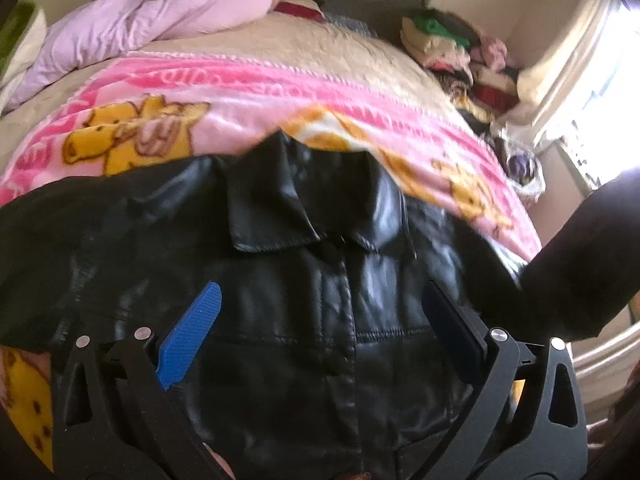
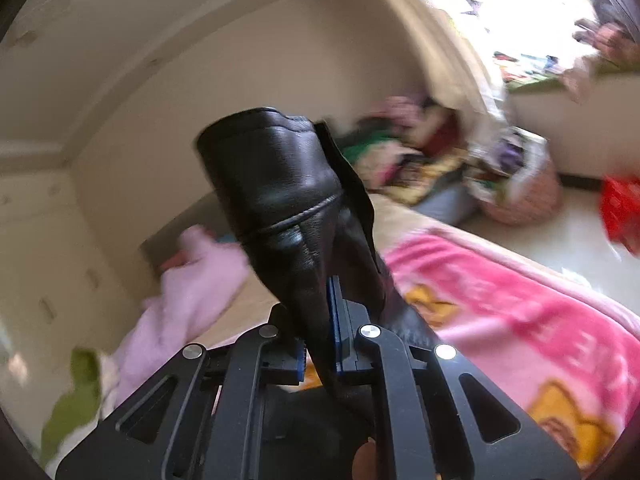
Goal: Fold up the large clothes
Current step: 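Carry the held sleeve with the right tool across the jacket body toward the left tool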
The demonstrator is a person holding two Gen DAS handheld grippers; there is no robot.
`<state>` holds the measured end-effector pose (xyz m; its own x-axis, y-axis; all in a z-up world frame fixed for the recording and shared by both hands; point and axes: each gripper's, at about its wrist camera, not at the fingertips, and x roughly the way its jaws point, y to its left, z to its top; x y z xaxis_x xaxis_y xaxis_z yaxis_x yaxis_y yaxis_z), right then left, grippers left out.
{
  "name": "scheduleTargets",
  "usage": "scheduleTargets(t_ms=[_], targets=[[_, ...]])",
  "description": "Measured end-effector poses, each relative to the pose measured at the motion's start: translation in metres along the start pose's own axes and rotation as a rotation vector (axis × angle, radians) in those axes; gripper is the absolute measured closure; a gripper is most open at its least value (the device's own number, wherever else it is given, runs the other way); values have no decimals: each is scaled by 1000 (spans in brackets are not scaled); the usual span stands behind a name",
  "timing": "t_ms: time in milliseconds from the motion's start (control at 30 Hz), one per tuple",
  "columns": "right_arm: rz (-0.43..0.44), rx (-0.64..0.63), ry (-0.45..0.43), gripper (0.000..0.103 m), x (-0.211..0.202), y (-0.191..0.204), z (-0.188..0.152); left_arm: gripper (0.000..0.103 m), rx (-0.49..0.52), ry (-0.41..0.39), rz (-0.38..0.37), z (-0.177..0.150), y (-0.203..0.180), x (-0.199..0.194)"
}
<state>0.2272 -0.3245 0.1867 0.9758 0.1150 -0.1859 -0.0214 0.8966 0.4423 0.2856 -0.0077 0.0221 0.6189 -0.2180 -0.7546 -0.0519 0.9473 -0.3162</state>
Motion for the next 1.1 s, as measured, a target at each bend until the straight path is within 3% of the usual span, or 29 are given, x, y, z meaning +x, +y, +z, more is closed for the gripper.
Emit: scheduleTargets(t_ms=[200, 300, 467, 533, 633, 767, 933, 1033, 1100], targets=[[196, -84, 65, 94, 22, 67, -18, 9, -94, -44, -75, 12, 31, -28], [286, -104, 111, 94, 26, 97, -44, 9, -134, -67, -110, 15, 47, -43], [382, -160, 202, 94, 40, 136, -87, 9, -257, -106, -295, 15, 81, -63], [396, -179, 243, 94, 46, 149, -106, 9, -300, -133, -359, 12, 95, -70], [399, -217, 297, 94, 55, 169, -138, 9, -357, -144, -396, 9, 118, -74], [374, -244, 371, 94, 71, 185, -179, 9, -379, -136, -448, -1, 134, -71], [321, -276, 474, 92, 86, 197, -222, 9, -436, -181, -572, -7, 145, -73], [320, -301, 521, 86, 88, 204, -243, 9, -370, -153, -537, -5, 137, -71], [317, -314, 558, 67, 88, 206, -254, 9, -353, -131, -483, -6, 136, -65]])
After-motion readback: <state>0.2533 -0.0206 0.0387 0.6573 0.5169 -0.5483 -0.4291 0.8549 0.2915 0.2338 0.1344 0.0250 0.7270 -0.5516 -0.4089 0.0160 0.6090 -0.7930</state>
